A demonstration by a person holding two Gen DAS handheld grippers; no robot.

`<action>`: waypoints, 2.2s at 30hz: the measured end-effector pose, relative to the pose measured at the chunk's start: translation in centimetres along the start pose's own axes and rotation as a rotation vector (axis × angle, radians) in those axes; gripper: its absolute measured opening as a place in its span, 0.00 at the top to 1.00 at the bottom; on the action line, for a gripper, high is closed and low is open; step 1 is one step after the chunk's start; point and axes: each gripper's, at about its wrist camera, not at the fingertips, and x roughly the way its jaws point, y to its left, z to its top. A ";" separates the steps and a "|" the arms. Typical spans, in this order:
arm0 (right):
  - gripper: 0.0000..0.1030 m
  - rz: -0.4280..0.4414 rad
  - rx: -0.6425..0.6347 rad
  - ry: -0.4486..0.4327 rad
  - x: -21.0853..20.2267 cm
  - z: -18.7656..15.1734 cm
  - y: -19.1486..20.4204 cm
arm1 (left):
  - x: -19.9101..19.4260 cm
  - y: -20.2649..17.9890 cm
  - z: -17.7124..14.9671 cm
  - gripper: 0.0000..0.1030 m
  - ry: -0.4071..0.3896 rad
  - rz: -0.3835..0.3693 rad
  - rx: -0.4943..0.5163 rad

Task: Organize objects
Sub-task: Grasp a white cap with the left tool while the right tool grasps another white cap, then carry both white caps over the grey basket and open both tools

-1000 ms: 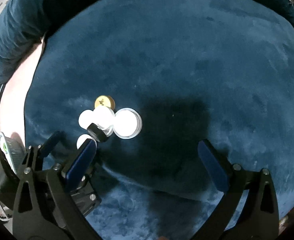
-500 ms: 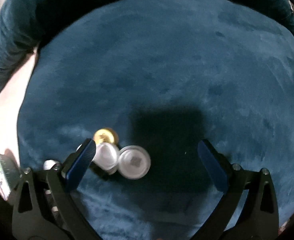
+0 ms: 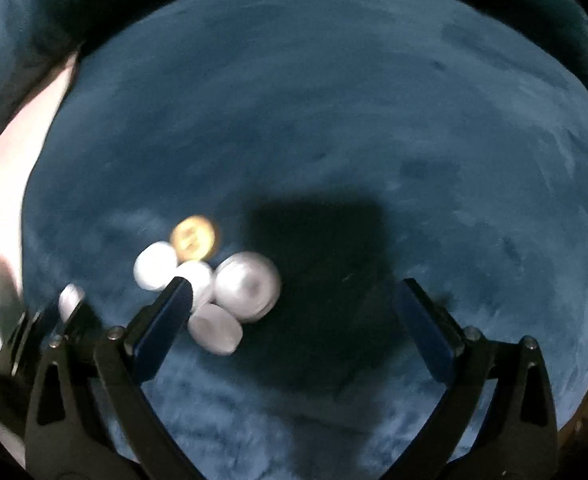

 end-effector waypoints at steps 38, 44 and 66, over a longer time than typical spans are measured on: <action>0.60 0.261 0.005 0.122 -1.8 -3.2 2.4 | -2.6 0.1 -0.1 0.70 -0.038 0.004 -0.013; 0.60 0.324 -0.072 0.042 -5.9 -3.7 5.0 | -6.9 2.1 0.5 0.70 -0.103 -0.002 -0.070; 0.60 0.505 -0.590 -0.037 -12.5 -12.4 32.2 | -23.4 19.0 -11.4 0.70 -0.216 0.360 -0.410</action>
